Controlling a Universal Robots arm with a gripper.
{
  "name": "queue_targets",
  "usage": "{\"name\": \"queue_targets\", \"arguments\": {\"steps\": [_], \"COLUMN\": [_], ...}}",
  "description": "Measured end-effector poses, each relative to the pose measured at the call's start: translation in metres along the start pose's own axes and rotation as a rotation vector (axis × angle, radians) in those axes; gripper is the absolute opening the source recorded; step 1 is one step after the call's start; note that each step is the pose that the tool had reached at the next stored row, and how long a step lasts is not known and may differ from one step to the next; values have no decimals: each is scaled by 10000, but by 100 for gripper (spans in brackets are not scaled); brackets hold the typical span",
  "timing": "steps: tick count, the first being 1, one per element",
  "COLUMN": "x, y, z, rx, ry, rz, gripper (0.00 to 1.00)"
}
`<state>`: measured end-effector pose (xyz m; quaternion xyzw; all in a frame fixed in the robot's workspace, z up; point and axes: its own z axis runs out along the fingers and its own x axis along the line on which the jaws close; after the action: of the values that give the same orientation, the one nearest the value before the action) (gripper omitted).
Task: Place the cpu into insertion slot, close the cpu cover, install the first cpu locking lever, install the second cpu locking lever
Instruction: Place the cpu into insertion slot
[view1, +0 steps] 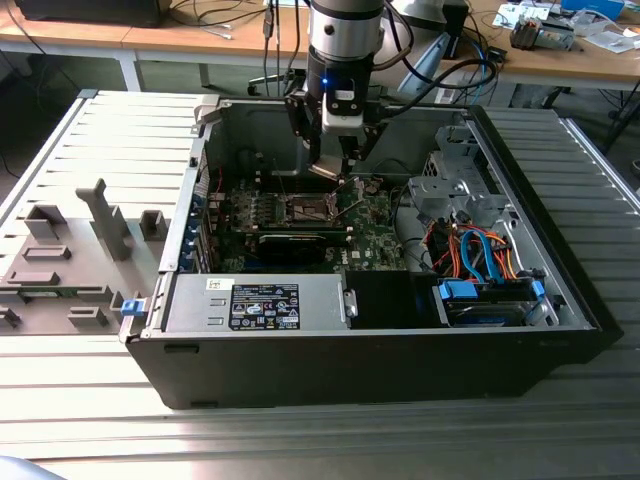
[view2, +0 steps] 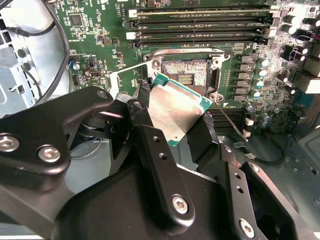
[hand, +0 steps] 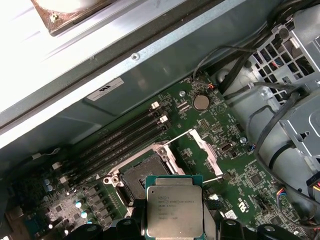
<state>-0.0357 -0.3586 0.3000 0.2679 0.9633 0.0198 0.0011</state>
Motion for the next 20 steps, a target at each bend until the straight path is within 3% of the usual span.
{"name": "queue_targets", "arguments": {"steps": [20], "x": [0], "y": [0], "z": [0], "rx": [7], "ry": [-27], "rz": [525], "gripper": [54]}}
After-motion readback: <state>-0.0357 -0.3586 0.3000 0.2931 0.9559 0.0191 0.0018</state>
